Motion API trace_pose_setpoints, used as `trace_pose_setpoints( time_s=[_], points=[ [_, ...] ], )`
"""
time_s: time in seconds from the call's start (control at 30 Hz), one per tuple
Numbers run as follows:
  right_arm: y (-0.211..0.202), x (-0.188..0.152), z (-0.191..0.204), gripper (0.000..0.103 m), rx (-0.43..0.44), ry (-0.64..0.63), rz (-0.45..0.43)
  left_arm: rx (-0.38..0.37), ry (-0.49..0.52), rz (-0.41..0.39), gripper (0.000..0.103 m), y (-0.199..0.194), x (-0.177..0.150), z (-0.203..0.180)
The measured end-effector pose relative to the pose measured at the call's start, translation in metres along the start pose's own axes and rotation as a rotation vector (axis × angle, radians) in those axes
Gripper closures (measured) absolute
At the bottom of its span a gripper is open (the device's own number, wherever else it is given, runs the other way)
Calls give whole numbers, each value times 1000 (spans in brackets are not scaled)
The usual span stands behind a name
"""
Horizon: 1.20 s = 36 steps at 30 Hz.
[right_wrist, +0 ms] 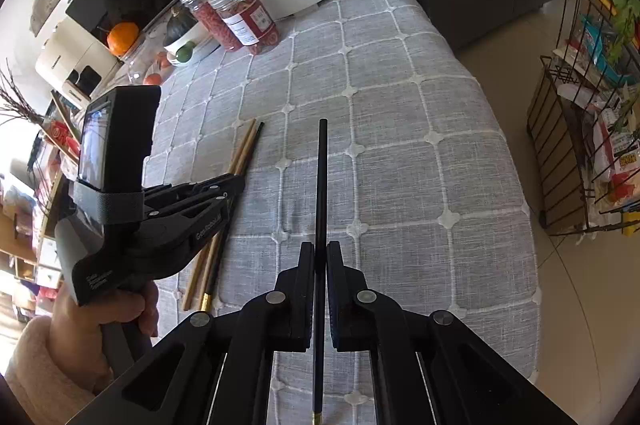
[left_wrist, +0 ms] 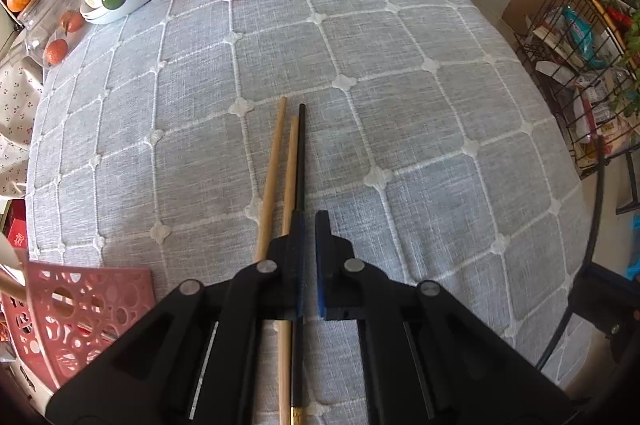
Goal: Organize utensils
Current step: 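Grasp a wooden and a black chopstick with left tool while right tool lifts its black chopstick, then insert the chopsticks into the pink basket and open left tool while right tool carries its black chopstick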
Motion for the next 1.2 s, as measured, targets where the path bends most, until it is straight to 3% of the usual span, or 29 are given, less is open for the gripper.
trace_pose_setpoints(
  time_s=[0.5,0.63,1.03,1.2],
  points=[
    [9,2,-1,97,-2,15,16,11,-16,29,97,15,17,7],
    [8,3,-3,97,-5,31,4,33,27,29,97,14,18,0],
    [-30,4,3,97,4,31,-117,-74,156,-175,97,-87,-10,-21],
    [-52,1,17,97,1,-6,-187,-111,194,-263,97,-128,-35,-10]
  ],
)
Point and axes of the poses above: each gripper's, at about its wrist camera, not at the fingertips, and y roughly the way its jaws point, z to its left, x to its top, the point moved 2 cm from there along y, roughly the way its jaws point, and after that the axes turned 7 degrees about -x, right-handed, at the moved point
